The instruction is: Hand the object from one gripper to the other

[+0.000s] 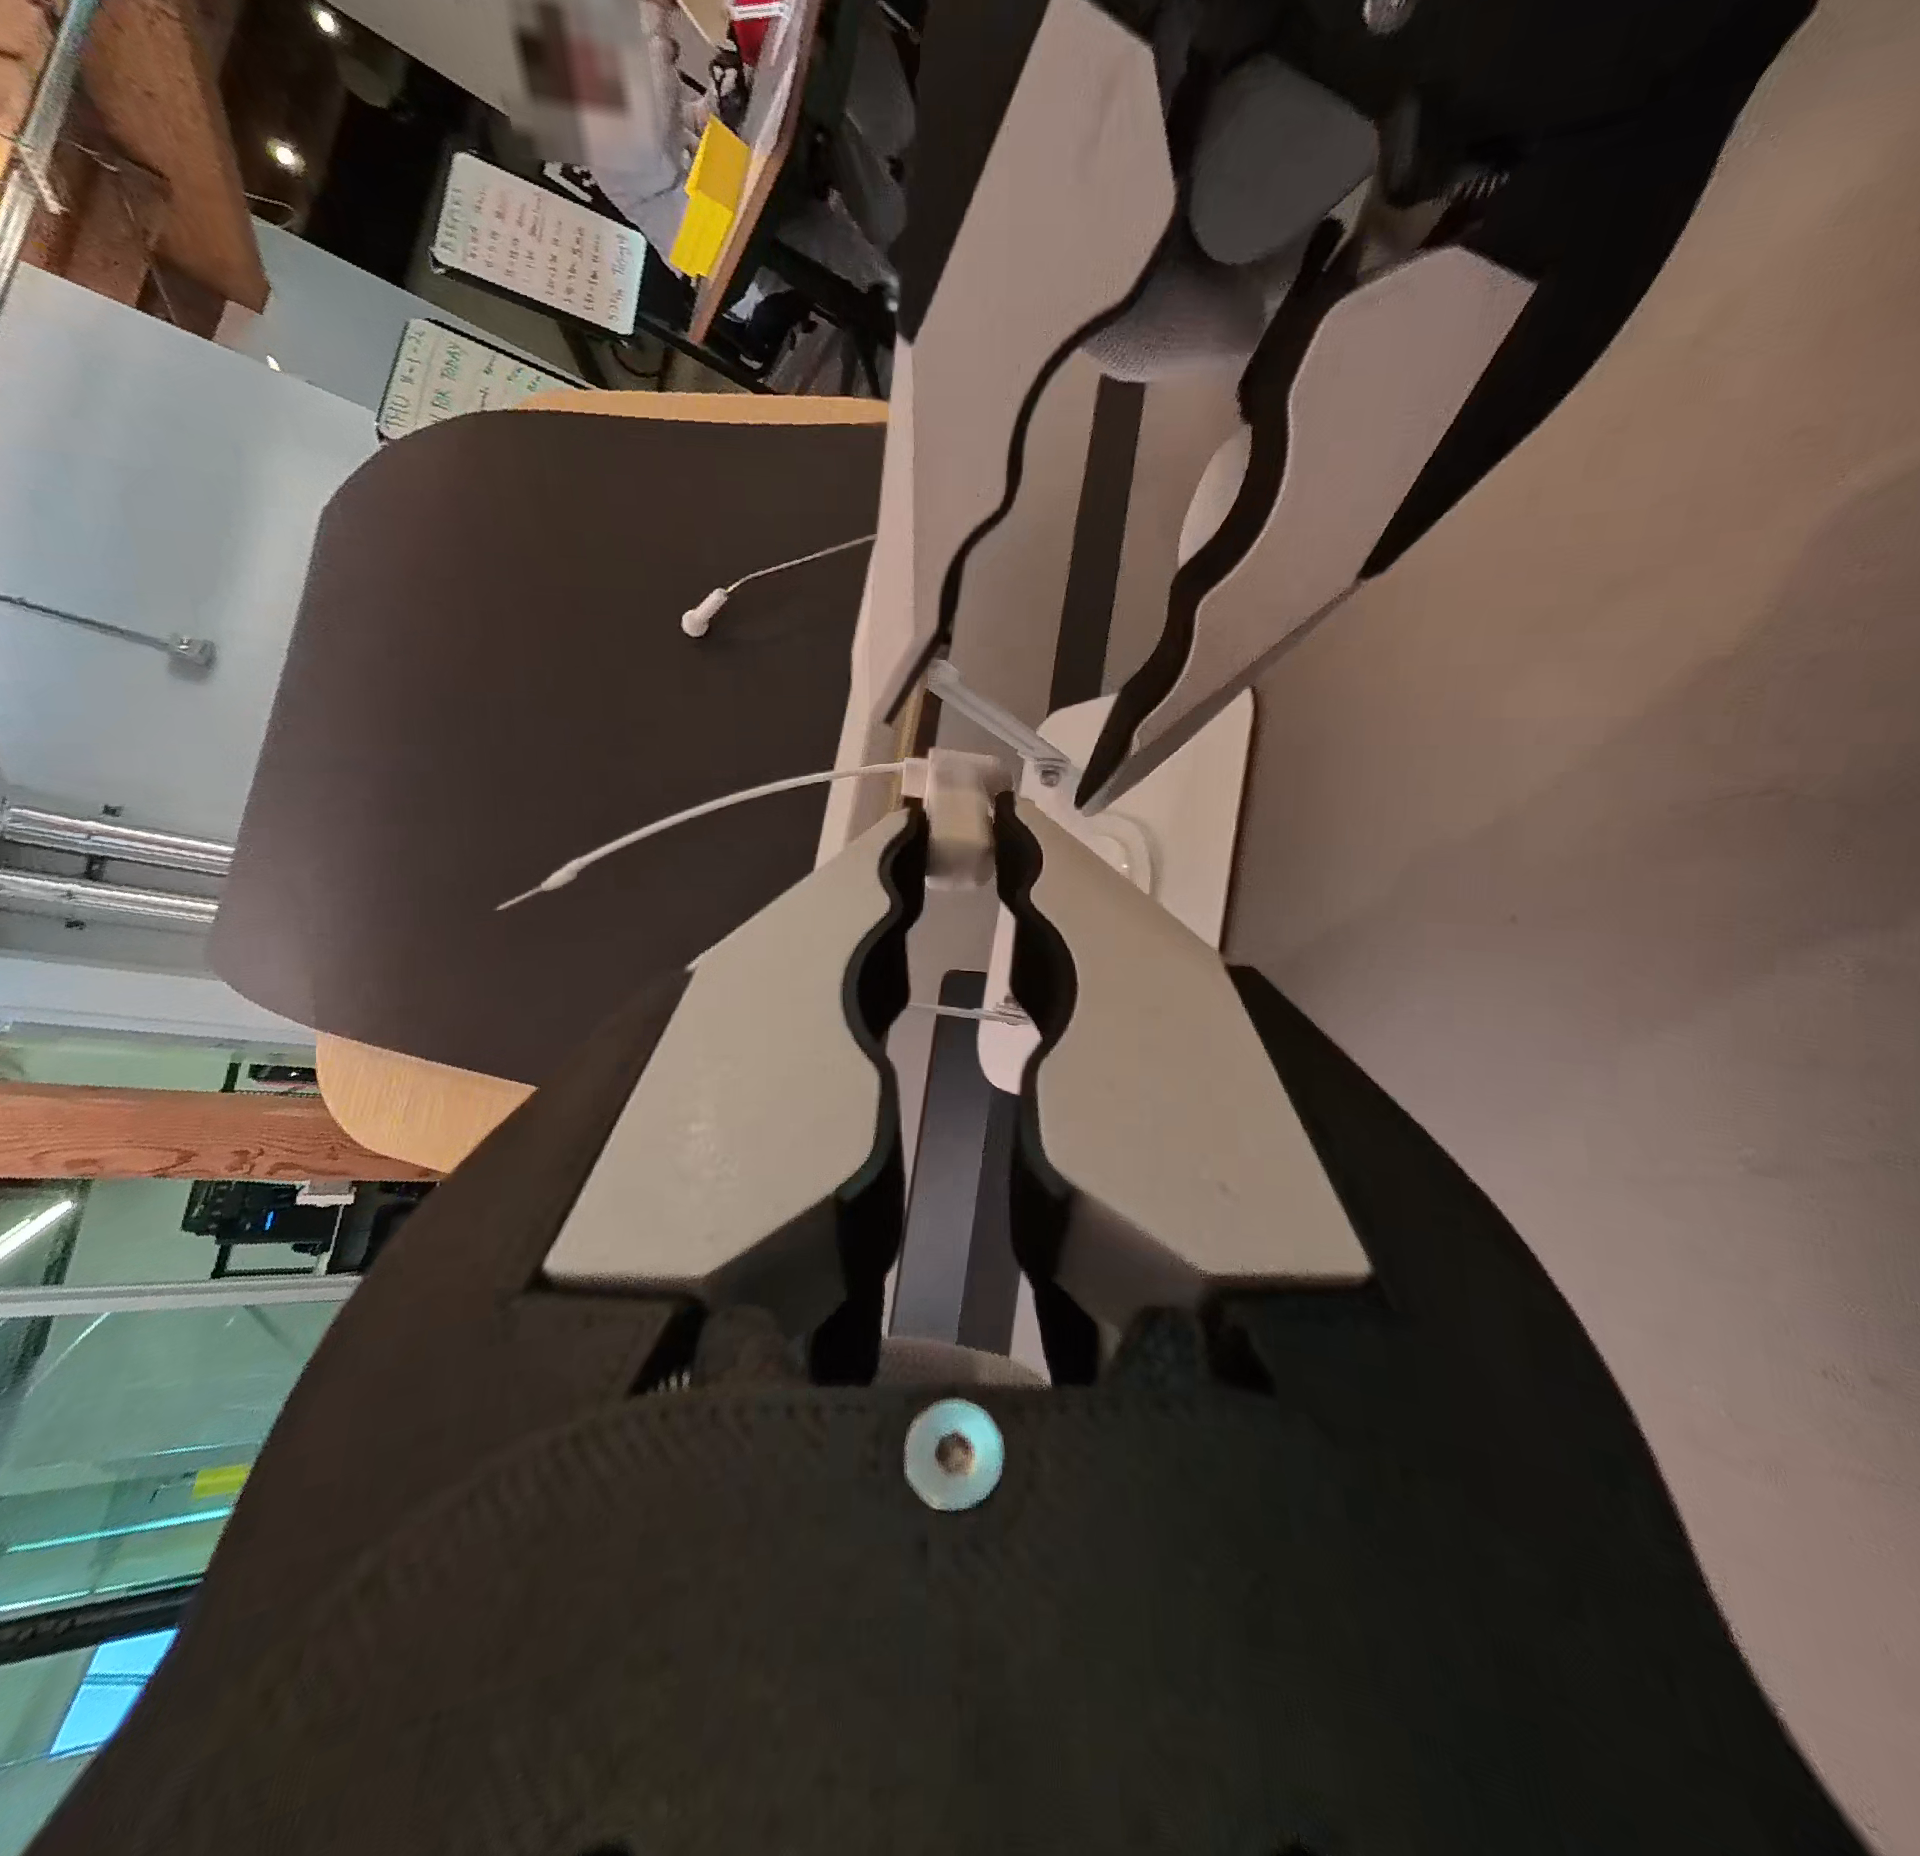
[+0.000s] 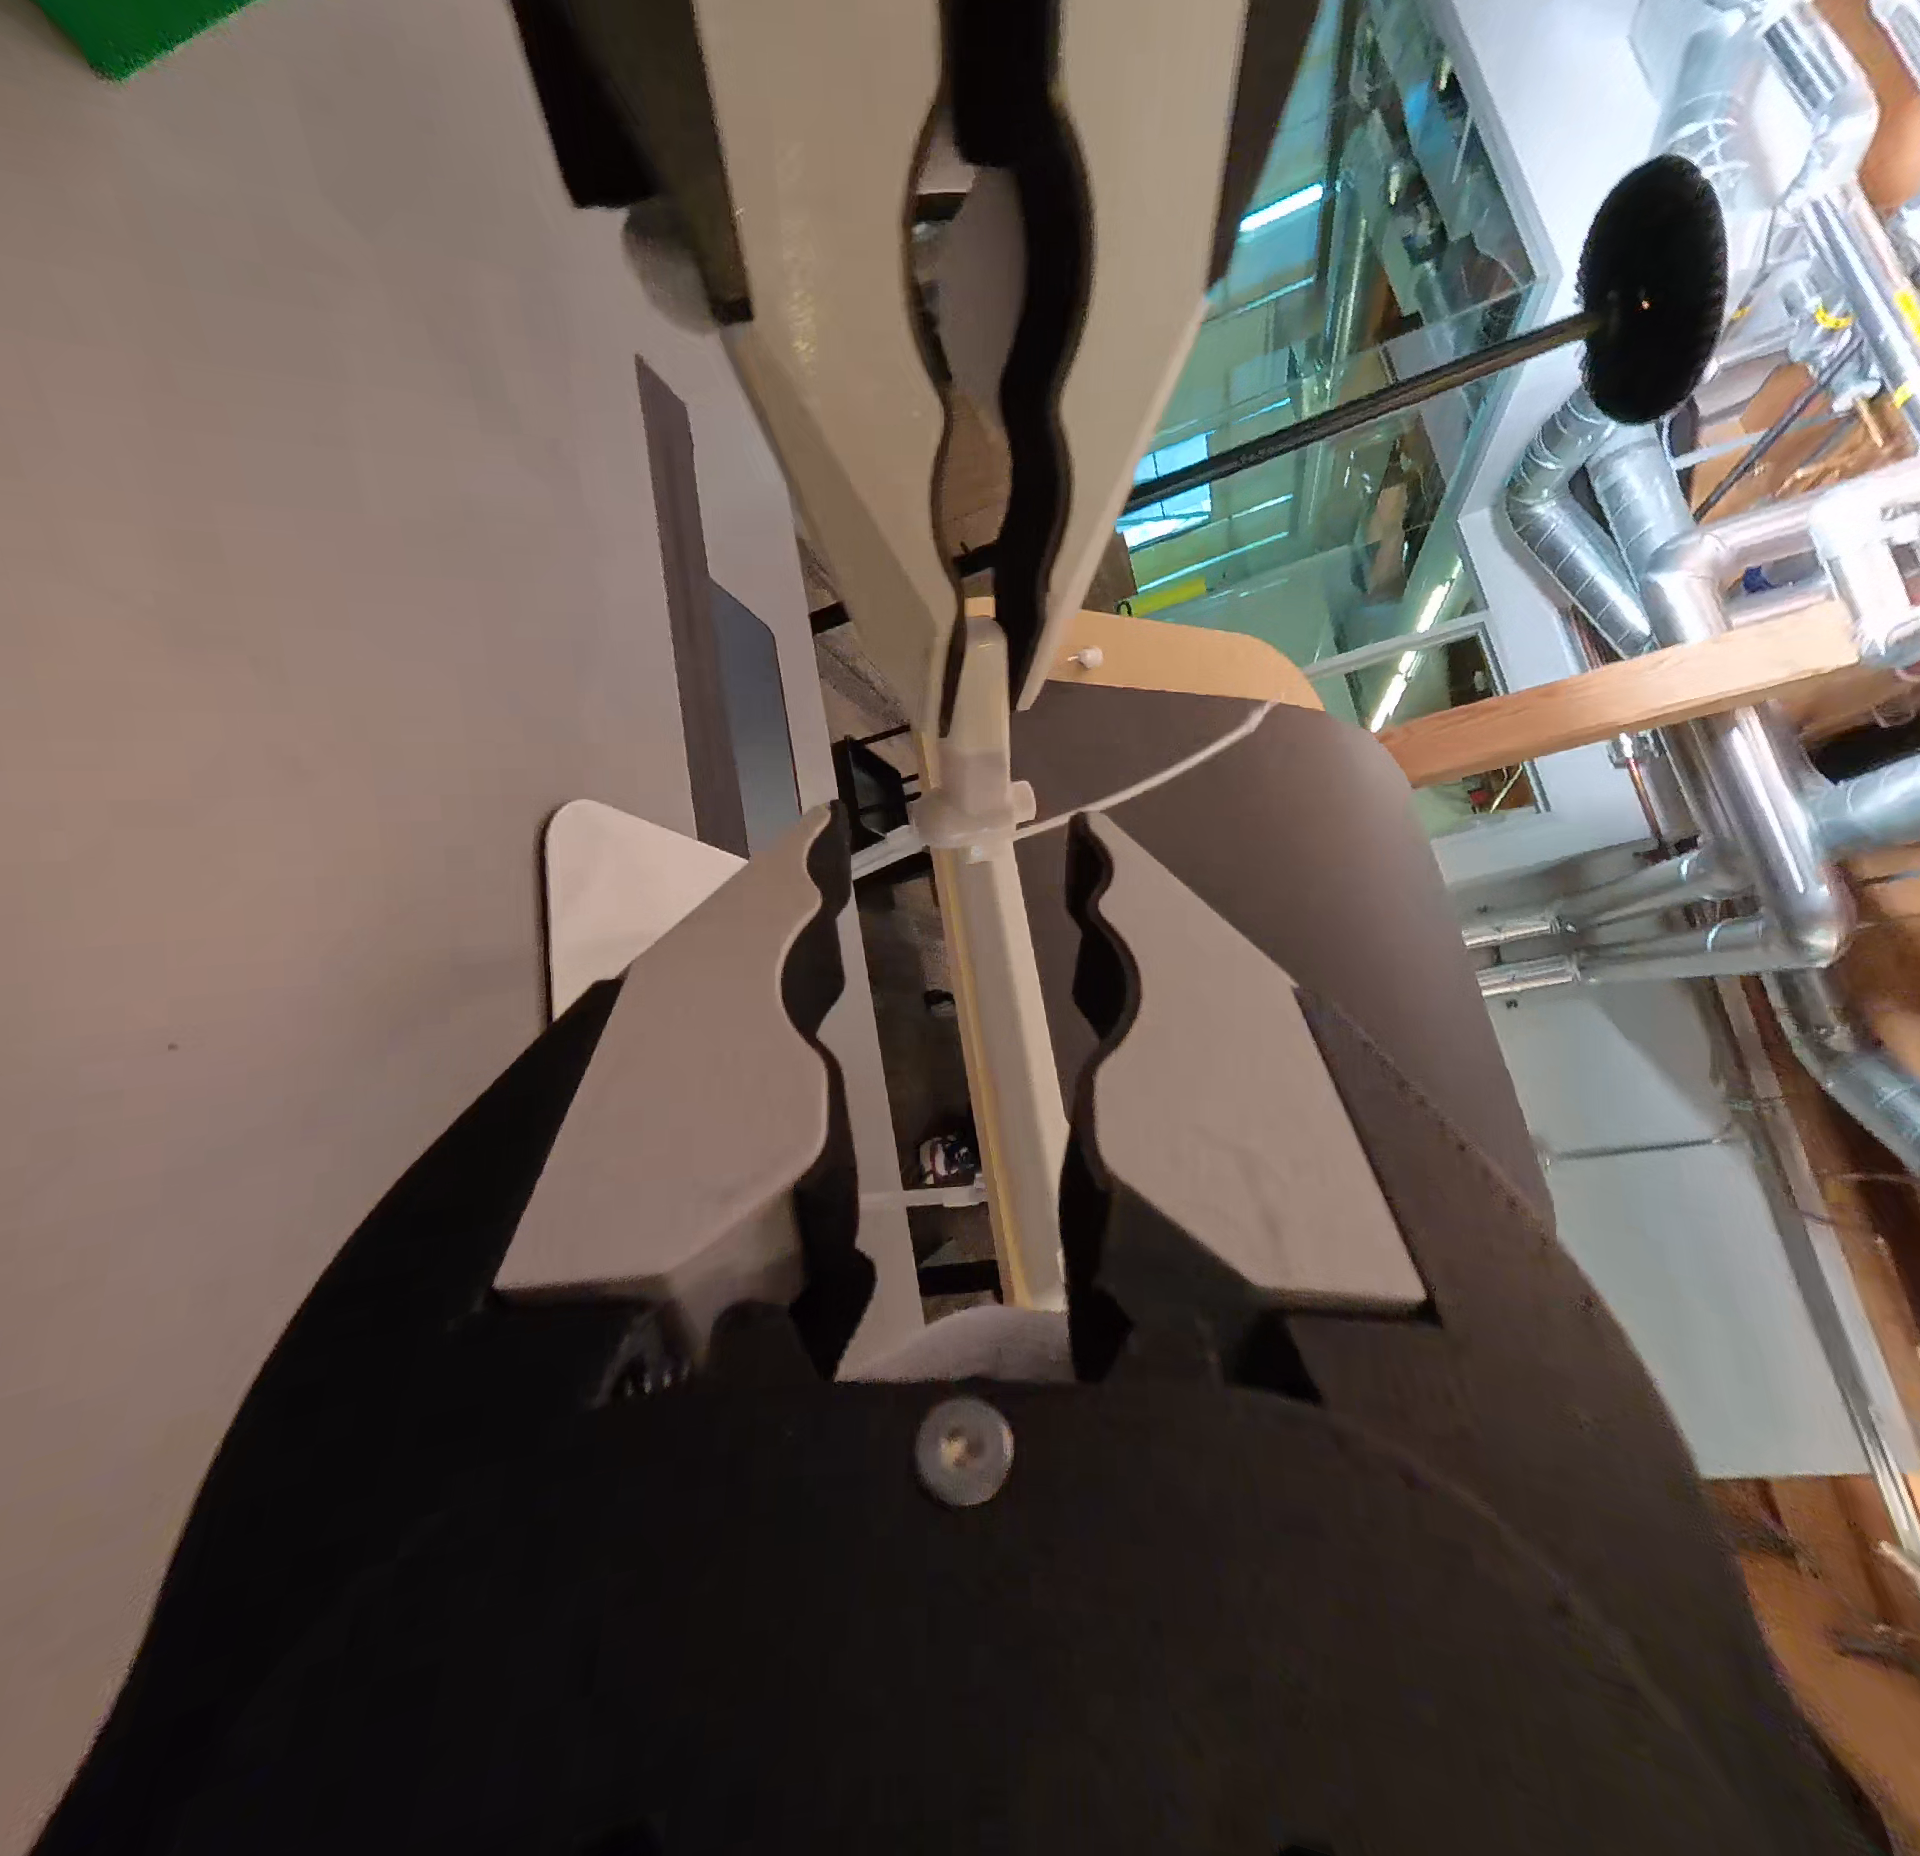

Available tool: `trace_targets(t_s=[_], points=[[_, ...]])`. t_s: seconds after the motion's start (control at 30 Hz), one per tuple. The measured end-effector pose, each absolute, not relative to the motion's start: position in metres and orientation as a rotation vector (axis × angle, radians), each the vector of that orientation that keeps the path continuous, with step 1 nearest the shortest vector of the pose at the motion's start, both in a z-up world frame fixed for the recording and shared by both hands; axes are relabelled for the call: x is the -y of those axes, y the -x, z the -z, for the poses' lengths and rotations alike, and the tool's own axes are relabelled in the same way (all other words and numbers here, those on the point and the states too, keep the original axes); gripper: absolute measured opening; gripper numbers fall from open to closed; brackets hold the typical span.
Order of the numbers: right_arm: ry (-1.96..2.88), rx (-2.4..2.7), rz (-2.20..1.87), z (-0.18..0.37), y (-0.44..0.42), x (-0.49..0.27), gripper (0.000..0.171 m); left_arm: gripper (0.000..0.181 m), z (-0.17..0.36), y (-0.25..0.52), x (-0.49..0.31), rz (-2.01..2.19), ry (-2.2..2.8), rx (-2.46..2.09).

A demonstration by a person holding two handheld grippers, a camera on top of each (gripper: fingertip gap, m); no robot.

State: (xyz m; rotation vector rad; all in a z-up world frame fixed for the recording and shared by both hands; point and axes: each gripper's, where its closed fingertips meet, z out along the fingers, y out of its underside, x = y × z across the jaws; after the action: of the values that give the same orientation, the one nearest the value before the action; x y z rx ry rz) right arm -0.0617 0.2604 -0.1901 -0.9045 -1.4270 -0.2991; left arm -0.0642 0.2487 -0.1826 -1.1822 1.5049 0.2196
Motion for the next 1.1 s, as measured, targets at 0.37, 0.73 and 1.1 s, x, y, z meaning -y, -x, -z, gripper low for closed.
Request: trace_targets(t_s=[0.37,0.73,1.1], points=[[0.861,1.477,0.382,0.202,0.066,-0.262,0.029,0.011,0.194,0.061,-0.236,-0.206,1.186,-1.599],[0.890,1.432,0.330,0.193,0.066,-0.260,0.023,0.013,0.180,0.059,-0.234,-0.203,1.153,-1.542],[1.195,0.947,-0.449,0.139,0.046,-0.269,0.022,0.049,0.127,0.066,-0.252,-0.262,1.008,-1.233]])
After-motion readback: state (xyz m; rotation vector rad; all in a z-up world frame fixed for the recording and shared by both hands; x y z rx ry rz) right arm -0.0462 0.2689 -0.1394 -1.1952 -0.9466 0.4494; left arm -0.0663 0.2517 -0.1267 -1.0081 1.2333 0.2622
